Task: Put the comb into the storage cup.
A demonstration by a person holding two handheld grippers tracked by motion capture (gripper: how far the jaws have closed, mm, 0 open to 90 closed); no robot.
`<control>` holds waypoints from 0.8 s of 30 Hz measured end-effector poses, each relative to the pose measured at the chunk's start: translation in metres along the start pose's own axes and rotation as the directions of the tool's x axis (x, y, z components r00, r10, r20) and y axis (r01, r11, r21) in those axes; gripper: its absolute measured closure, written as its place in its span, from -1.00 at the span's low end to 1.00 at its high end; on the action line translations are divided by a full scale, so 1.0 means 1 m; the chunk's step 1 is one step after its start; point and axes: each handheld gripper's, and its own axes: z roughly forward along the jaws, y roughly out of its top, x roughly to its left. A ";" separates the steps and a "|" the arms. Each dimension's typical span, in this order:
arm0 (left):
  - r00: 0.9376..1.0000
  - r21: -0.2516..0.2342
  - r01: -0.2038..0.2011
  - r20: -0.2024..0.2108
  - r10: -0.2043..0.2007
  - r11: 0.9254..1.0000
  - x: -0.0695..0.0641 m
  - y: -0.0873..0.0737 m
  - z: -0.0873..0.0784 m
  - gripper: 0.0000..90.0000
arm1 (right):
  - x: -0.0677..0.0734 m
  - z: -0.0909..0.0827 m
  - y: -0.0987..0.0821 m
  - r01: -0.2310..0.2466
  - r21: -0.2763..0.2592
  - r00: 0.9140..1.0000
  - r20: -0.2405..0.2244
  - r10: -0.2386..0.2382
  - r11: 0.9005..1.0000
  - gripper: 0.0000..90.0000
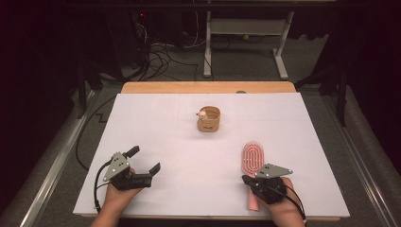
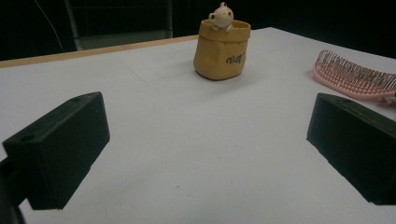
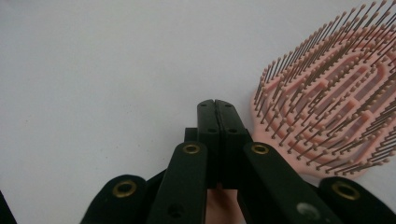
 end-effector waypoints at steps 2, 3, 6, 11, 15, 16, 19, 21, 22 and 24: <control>1.000 -0.003 -0.002 -0.007 0.002 1.000 0.000 0.000 0.000 -1.00 | 0.001 0.000 0.000 0.020 0.002 1.000 0.011 -0.020 1.000 1.00; 1.000 -0.010 -0.001 -0.012 0.001 1.000 0.000 0.000 -0.001 -1.00 | 0.002 0.000 0.001 0.024 0.004 1.000 0.017 -0.024 1.000 1.00; 1.000 -0.010 0.000 -0.012 -0.001 1.000 -0.001 0.000 -0.001 -1.00 | 0.002 0.000 0.001 0.023 0.008 1.000 0.013 -0.023 1.000 1.00; 1.000 -0.004 0.000 -0.008 0.000 1.000 -0.001 0.000 -0.001 -1.00 | 0.002 0.000 0.001 0.027 0.014 1.000 0.011 -0.027 1.000 1.00; 1.000 -0.009 0.004 -0.006 -0.004 1.000 0.000 0.000 -0.002 -1.00 | 0.005 0.002 0.001 0.042 0.035 0.999 -0.004 -0.042 0.999 1.00; 1.000 -0.009 0.004 -0.005 -0.004 1.000 0.000 0.000 -0.002 -1.00 | 0.007 0.002 0.001 0.046 0.042 0.999 -0.004 -0.046 0.998 1.00; 1.000 -0.010 0.003 -0.002 -0.003 1.000 -0.001 0.001 -0.003 -1.00 | 0.008 0.002 0.002 0.050 0.049 0.999 -0.002 -0.050 0.998 1.00; 1.000 -0.010 0.002 -0.001 -0.002 1.000 -0.001 0.001 -0.003 -1.00 | 0.007 0.002 0.002 0.051 0.049 0.999 -0.004 -0.051 0.998 1.00; 1.000 -0.010 0.000 0.000 0.000 1.000 -0.001 0.000 -0.002 -1.00 | 0.007 0.001 0.002 0.055 0.052 0.998 -0.003 -0.055 0.997 1.00; 1.000 -0.009 -0.001 0.001 0.001 1.000 0.000 0.000 -0.002 -1.00 | 0.008 0.001 0.002 0.063 0.053 0.998 0.000 -0.063 0.997 1.00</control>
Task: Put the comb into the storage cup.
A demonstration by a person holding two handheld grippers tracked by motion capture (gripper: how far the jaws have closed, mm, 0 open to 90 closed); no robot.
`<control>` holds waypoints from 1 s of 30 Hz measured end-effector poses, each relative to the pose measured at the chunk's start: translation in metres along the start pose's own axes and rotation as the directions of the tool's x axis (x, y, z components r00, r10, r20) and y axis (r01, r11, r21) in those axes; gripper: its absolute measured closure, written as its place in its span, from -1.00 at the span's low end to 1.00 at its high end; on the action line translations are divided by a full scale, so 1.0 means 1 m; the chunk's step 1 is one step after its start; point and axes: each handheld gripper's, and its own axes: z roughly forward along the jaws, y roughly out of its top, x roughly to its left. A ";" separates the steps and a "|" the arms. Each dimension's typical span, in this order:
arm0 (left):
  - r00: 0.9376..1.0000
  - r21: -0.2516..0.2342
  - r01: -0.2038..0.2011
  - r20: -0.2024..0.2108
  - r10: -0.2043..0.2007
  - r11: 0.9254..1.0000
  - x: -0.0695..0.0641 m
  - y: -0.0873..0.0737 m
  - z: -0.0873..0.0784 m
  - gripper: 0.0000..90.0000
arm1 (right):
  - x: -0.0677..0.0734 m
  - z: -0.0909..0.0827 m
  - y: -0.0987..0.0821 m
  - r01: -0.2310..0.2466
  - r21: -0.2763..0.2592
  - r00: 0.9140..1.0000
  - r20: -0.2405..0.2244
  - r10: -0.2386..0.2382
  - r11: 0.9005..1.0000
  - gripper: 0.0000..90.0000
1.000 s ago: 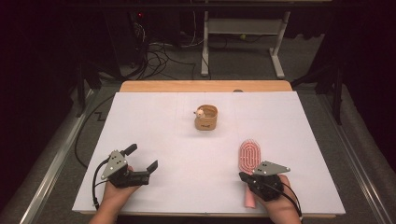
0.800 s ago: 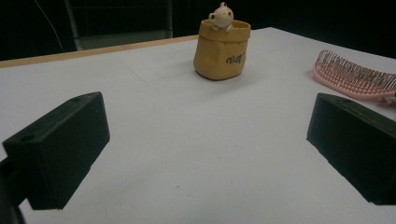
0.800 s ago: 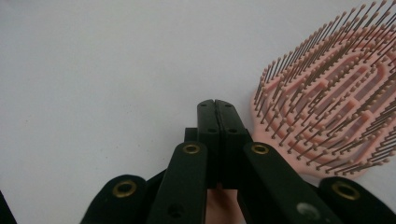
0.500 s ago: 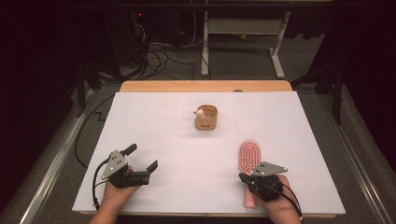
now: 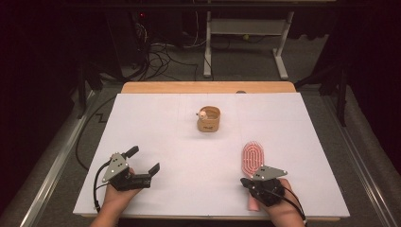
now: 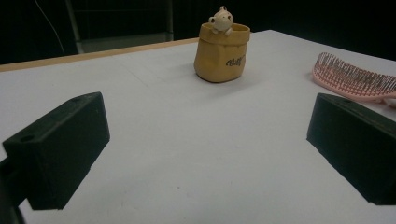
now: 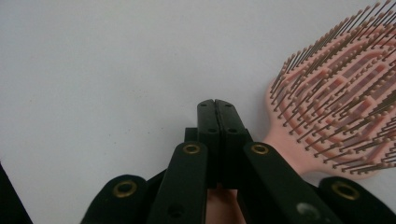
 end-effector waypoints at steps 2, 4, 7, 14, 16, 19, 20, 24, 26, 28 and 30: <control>1.000 0.002 0.003 -0.002 -0.003 1.000 0.001 0.000 0.001 -1.00 | 0.001 0.000 0.000 0.007 0.004 1.000 0.002 -0.007 1.000 1.00; 1.000 0.005 0.007 -0.006 -0.007 1.000 0.002 0.000 0.001 -1.00 | 0.000 -0.001 0.000 0.007 0.006 1.000 0.000 -0.007 1.000 1.00; 1.000 0.005 0.005 -0.005 -0.005 1.000 0.001 0.000 0.000 -1.00 | 0.000 -0.001 0.000 0.009 0.004 1.000 0.005 -0.009 1.000 1.00; 1.000 0.001 0.002 -0.003 -0.002 1.000 0.001 0.001 -0.001 -1.00 | -0.005 -0.007 -0.004 0.010 0.010 1.000 0.020 -0.010 1.000 1.00; 1.000 0.001 0.004 -0.005 -0.004 1.000 0.002 0.000 -0.001 -1.00 | -0.007 -0.009 -0.005 0.011 0.015 1.000 0.021 -0.012 1.000 1.00; 1.000 0.003 0.005 -0.008 -0.005 1.000 0.002 0.000 -0.001 -1.00 | -0.010 -0.013 -0.008 0.009 0.021 1.000 0.027 -0.009 1.000 1.00; 1.000 0.003 0.005 -0.008 -0.005 1.000 0.002 0.000 -0.001 -1.00 | -0.011 -0.013 -0.008 0.009 0.022 1.000 0.029 -0.010 1.000 1.00; 1.000 0.004 0.008 -0.008 -0.008 1.000 0.002 0.000 -0.001 -1.00 | -0.013 -0.015 -0.009 0.012 0.027 0.999 0.041 -0.013 1.000 1.00; 1.000 0.008 0.006 -0.008 -0.006 1.000 0.002 0.000 -0.001 -1.00 | -0.015 -0.016 -0.010 0.009 0.027 0.999 0.046 -0.011 1.000 1.00; 1.000 0.013 0.005 -0.006 -0.005 1.000 0.002 0.000 -0.001 -1.00 | -0.018 -0.018 -0.012 0.005 0.033 0.999 0.048 -0.007 0.999 1.00; 1.000 0.015 -0.001 -0.003 0.001 1.000 0.002 0.000 0.000 -1.00 | -0.020 -0.020 -0.013 0.007 0.037 0.998 0.055 -0.009 0.999 1.00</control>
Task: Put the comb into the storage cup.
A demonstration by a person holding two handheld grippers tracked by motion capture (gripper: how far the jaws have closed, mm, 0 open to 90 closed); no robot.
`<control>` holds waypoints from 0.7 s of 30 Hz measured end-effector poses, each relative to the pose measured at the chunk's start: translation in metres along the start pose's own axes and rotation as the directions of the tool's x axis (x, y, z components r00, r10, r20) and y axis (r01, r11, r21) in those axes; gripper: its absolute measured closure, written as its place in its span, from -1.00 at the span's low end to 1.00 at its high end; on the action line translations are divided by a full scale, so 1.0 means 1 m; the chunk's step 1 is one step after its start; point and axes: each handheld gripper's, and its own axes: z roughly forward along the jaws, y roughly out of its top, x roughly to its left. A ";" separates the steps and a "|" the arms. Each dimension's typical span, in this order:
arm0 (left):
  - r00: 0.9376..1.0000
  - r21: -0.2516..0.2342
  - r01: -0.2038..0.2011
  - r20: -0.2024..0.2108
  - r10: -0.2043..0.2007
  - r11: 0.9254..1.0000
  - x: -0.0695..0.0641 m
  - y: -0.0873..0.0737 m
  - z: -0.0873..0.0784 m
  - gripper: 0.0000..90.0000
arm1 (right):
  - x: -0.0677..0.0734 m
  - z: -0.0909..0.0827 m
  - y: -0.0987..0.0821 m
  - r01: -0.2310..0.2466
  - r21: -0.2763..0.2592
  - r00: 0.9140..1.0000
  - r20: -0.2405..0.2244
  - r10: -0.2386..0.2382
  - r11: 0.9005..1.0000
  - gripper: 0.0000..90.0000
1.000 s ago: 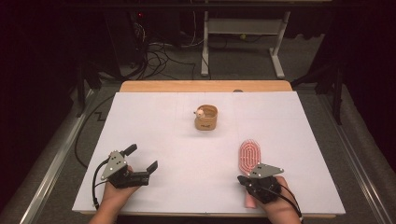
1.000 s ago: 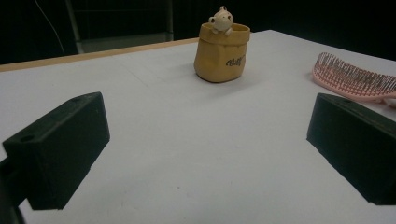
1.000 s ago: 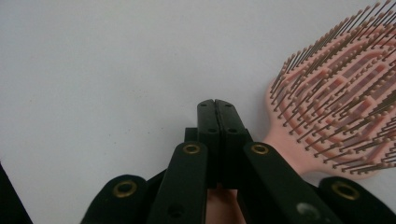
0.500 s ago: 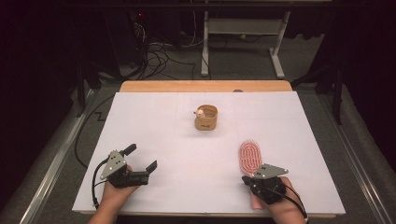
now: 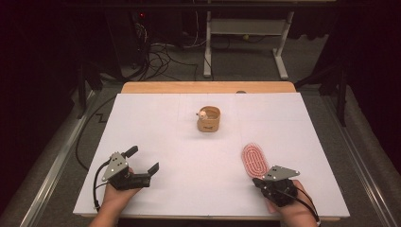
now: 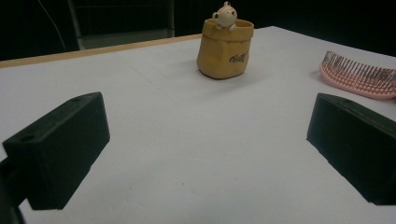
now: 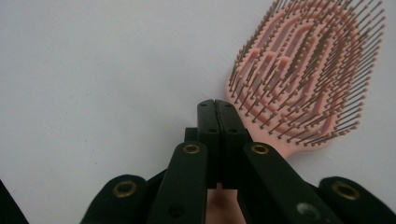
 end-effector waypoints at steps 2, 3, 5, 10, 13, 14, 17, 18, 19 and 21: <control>1.000 0.006 -0.005 0.004 0.005 1.000 0.000 0.000 0.000 -1.00 | -0.001 -0.001 -0.001 0.007 0.007 1.000 0.005 -0.007 1.000 1.00; 1.000 0.006 -0.005 0.004 0.005 1.000 0.000 0.000 0.000 -1.00 | -0.001 -0.001 -0.001 0.007 0.007 1.000 0.005 -0.007 1.000 1.00; 1.000 0.009 -0.008 0.003 0.008 1.000 0.000 0.000 0.001 -1.00 | -0.003 -0.003 -0.002 0.008 0.017 1.000 0.008 -0.009 1.000 1.00; 1.000 0.008 -0.008 -0.002 0.008 1.000 0.001 0.000 0.000 -1.00 | -0.006 -0.004 -0.003 0.010 0.028 1.000 0.021 -0.010 1.000 1.00; 1.000 0.011 -0.008 -0.006 0.008 1.000 0.000 -0.001 0.000 -1.00 | -0.007 -0.005 -0.004 0.007 0.032 0.999 0.031 -0.008 0.999 1.00; 1.000 0.011 -0.010 -0.008 0.010 1.000 0.000 -0.001 0.001 -1.00 | -0.009 -0.006 -0.006 0.004 0.036 0.999 0.037 -0.005 0.999 1.00; 1.000 0.018 -0.017 -0.008 0.018 1.000 0.000 -0.001 0.001 -1.00 | -0.011 -0.007 -0.007 -0.005 0.033 0.999 0.044 0.003 0.999 1.00; 1.000 0.017 -0.017 -0.010 0.017 1.000 0.000 -0.001 0.001 -1.00 | -0.012 -0.007 -0.008 -0.005 0.035 0.999 0.039 0.004 0.999 1.00; 1.000 0.017 -0.013 -0.011 0.013 1.000 0.000 -0.001 0.001 -1.00 | -0.011 -0.007 -0.008 0.000 0.037 0.999 0.040 -0.002 0.999 1.00; 1.000 0.021 -0.007 -0.013 0.007 1.000 0.000 -0.001 0.002 -1.00 | -0.010 -0.007 -0.008 0.000 0.028 1.000 0.024 -0.001 1.000 1.00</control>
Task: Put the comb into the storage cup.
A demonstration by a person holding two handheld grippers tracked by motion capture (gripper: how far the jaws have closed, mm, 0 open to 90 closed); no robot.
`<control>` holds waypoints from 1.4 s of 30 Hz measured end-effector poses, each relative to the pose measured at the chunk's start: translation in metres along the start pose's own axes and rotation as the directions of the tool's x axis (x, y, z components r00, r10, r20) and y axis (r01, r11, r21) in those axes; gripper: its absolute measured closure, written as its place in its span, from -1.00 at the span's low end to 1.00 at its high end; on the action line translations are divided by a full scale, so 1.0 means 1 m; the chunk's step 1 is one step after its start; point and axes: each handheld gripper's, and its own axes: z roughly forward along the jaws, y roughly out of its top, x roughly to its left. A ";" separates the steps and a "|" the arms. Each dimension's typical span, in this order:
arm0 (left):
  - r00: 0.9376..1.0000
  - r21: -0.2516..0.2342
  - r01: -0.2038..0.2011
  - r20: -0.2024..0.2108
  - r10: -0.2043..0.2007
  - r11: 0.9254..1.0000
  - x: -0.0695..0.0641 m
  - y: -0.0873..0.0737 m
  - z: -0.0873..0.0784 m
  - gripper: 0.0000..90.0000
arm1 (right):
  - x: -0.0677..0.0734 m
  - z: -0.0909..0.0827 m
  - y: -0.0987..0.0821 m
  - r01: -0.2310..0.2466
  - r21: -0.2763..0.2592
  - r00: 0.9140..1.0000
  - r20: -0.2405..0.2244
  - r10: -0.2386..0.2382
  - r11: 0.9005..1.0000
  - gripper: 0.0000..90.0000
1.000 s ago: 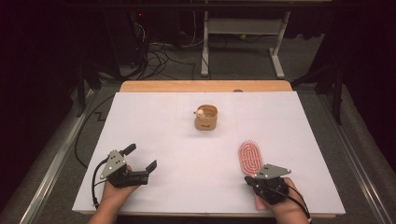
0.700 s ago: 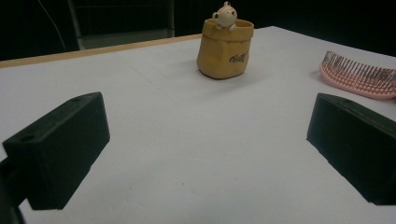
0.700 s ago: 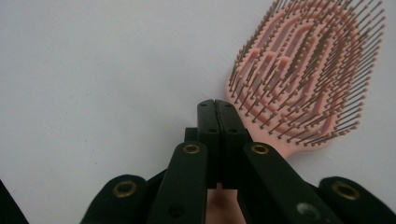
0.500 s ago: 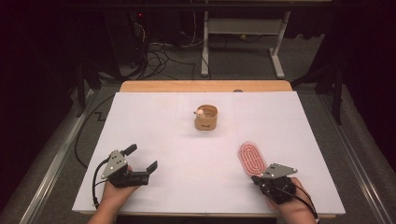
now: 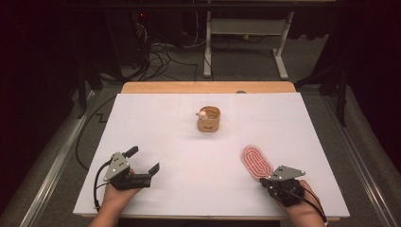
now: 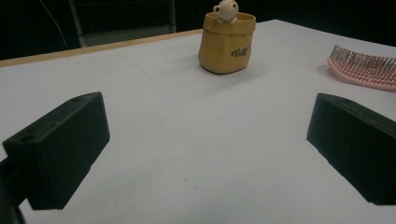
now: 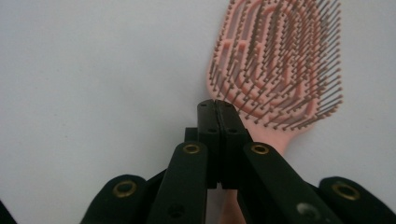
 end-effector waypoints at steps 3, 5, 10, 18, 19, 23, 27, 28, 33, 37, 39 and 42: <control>1.000 0.011 0.003 0.002 -0.003 1.000 0.001 0.000 0.000 -1.00 | 0.000 -0.004 0.001 -0.026 -0.056 0.998 -0.058 0.023 0.998 1.00; 1.000 0.010 -0.001 -0.004 0.001 1.000 0.001 0.000 0.000 -1.00 | 0.000 -0.006 0.001 -0.038 -0.073 0.997 -0.065 0.034 0.997 1.00; 1.000 0.000 0.010 -0.009 -0.010 1.000 0.002 0.000 -0.001 -1.00 | -0.004 -0.013 -0.001 -0.078 -0.145 0.997 -0.035 0.073 0.986 0.96; 1.000 -0.001 0.018 0.010 -0.018 1.000 0.003 0.000 -0.001 -1.00 | -0.024 -0.023 -0.012 -0.218 -0.295 0.973 0.011 0.232 0.930 0.70; 1.000 -0.001 0.018 0.010 -0.018 1.000 0.003 0.000 -0.001 -1.00 | -0.024 -0.023 -0.012 -0.218 -0.295 0.973 0.011 0.232 0.930 0.70; 0.999 -0.004 0.030 0.016 -0.030 1.000 0.004 0.001 -0.001 -1.00 | -0.031 -0.025 -0.016 -0.261 -0.323 0.960 0.012 0.280 0.910 0.47; 0.999 -0.001 0.037 0.018 -0.037 0.999 0.004 0.001 -0.001 -1.00 | -0.034 -0.022 -0.018 -0.288 -0.328 0.951 0.015 0.309 0.900 0.17; 0.999 -0.002 0.038 0.020 -0.038 0.999 0.004 0.001 -0.001 -1.00 | -0.035 -0.022 -0.019 -0.288 -0.331 0.950 0.018 0.311 0.899 0.12; 0.999 -0.011 0.040 0.029 -0.039 0.999 0.004 0.001 -0.002 -1.00 | -0.036 -0.020 -0.020 -0.294 -0.337 0.945 0.039 0.325 0.895 -0.12; 0.999 -0.010 0.040 0.029 -0.040 0.999 0.004 0.001 -0.002 -1.00 | -0.035 -0.018 -0.020 -0.284 -0.333 0.946 0.054 0.319 0.899 -0.32; 0.999 -0.009 0.037 0.027 -0.037 0.999 0.004 0.001 -0.002 -1.00 | -0.036 -0.017 -0.020 -0.286 -0.339 0.945 0.056 0.322 0.896 -0.47; 0.999 -0.004 0.041 0.030 -0.041 0.999 0.004 0.001 -0.002 -1.00 | -0.036 -0.017 -0.020 -0.287 -0.350 0.943 0.058 0.326 0.892 -0.57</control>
